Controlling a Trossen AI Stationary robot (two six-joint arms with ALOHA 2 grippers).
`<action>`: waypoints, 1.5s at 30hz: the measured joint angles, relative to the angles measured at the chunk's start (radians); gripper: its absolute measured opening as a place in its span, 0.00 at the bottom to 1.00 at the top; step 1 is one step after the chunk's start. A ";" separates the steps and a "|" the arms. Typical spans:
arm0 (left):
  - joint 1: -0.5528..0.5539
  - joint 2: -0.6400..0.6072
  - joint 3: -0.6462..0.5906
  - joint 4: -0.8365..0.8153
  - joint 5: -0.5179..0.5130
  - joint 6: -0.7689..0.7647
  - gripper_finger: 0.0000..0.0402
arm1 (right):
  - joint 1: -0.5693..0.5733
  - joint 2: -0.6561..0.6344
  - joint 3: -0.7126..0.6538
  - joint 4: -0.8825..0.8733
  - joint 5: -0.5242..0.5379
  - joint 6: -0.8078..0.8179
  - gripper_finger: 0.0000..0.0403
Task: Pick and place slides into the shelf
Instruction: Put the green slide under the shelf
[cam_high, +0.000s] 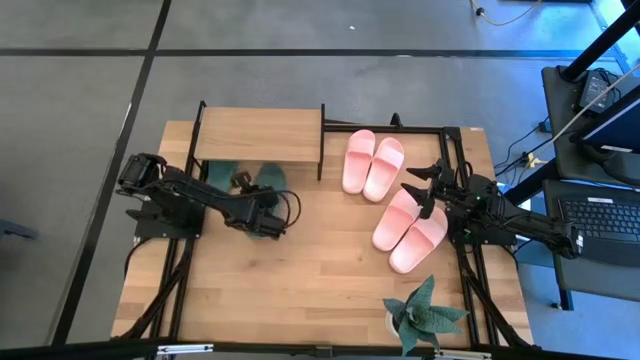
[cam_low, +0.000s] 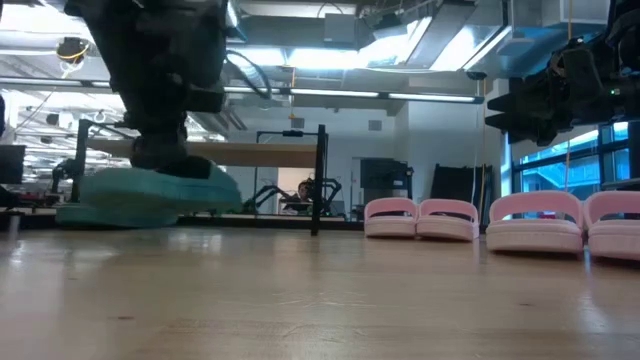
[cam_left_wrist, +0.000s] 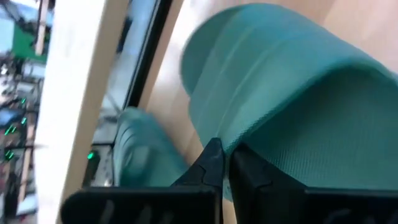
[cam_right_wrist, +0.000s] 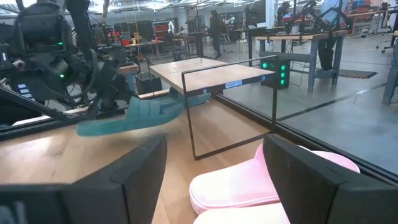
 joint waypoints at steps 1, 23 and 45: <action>0.007 0.000 0.000 -0.027 0.000 -0.020 0.00 | 0.000 0.000 0.000 0.000 0.000 0.000 0.66; 0.107 0.050 -0.093 -0.098 0.064 -0.116 0.03 | 0.000 0.002 0.000 0.000 0.000 -0.002 0.66; 0.107 0.050 -0.093 -0.095 0.107 -0.110 0.36 | 0.000 0.003 0.000 0.000 0.000 0.000 0.66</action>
